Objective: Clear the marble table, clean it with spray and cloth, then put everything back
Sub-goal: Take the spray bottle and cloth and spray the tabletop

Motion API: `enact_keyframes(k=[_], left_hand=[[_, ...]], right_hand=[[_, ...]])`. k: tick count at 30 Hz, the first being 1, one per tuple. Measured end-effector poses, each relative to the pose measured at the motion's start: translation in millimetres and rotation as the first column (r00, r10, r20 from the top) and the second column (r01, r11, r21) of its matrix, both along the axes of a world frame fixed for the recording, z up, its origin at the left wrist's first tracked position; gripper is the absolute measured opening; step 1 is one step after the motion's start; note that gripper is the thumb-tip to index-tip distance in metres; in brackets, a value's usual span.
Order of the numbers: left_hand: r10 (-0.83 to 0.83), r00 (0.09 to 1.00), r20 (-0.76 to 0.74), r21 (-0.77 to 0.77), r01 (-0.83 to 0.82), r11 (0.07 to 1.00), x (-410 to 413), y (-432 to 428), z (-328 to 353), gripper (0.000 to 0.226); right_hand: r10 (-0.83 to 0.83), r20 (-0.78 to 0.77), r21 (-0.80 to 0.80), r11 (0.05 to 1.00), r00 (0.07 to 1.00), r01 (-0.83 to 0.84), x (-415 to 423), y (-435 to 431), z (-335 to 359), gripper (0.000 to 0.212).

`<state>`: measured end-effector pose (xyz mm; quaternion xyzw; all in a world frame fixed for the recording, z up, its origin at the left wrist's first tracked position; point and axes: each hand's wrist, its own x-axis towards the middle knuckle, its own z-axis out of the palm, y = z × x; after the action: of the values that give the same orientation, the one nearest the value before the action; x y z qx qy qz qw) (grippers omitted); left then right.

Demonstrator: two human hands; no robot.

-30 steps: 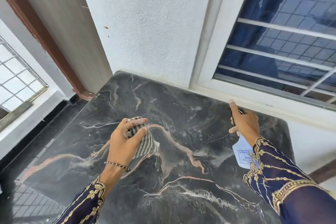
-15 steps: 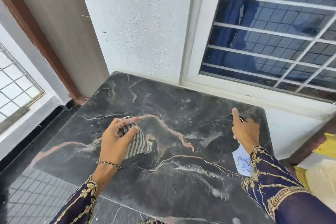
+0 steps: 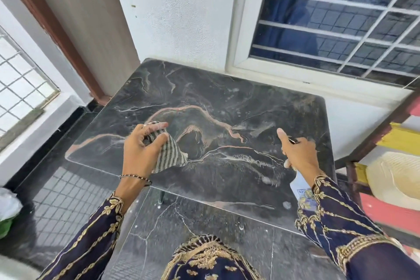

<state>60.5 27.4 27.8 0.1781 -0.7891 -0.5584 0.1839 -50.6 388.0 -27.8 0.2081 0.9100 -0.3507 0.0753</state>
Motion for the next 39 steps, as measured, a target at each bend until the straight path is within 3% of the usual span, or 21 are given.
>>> enact_keyframes(k=[6,10,14,18,27,30,39], left_hand=[[-0.005,1.0,0.027,0.028,0.004,1.0,28.9,-9.2,-4.8,0.024],[-0.017,0.999,0.04,0.052,0.015,0.999,49.9,-11.7,-6.3,0.023],[-0.047,0.998,0.039,0.027,0.046,0.999,62.4,-7.8,-5.3,0.022],[-0.092,0.995,0.042,0.033,0.091,0.995,66.5,2.5,-3.1,0.023],[-0.262,0.965,0.033,0.062,0.259,0.964,48.1,56.1,-4.1,0.022],[-0.314,0.949,0.035,0.077,0.311,0.947,37.0,79.0,-4.6,0.022],[-0.469,0.882,0.031,0.024,0.469,0.883,-2.8,155.6,-8.5,0.022]], right_hand=[[-0.04,-0.035,0.017,0.999,0.999,0.04,56.1,-15.2,-8.4,0.094],[-0.043,-0.012,-0.132,0.99,0.999,0.041,89.9,-28.6,-5.5,0.077],[-0.063,-0.003,-0.19,0.98,0.998,0.062,115.9,-34.0,-11.8,0.079],[-0.135,-0.016,-0.139,0.982,0.991,0.131,139.4,-27.0,-16.2,0.086],[-0.29,-0.024,-0.114,0.952,0.957,0.285,194.9,39.9,-9.1,0.075],[-0.341,-0.013,-0.018,0.94,0.94,0.341,209.0,66.3,-13.5,0.094],[-0.37,-0.021,-0.047,0.928,0.929,0.369,202.1,135.6,-11.3,0.083]])
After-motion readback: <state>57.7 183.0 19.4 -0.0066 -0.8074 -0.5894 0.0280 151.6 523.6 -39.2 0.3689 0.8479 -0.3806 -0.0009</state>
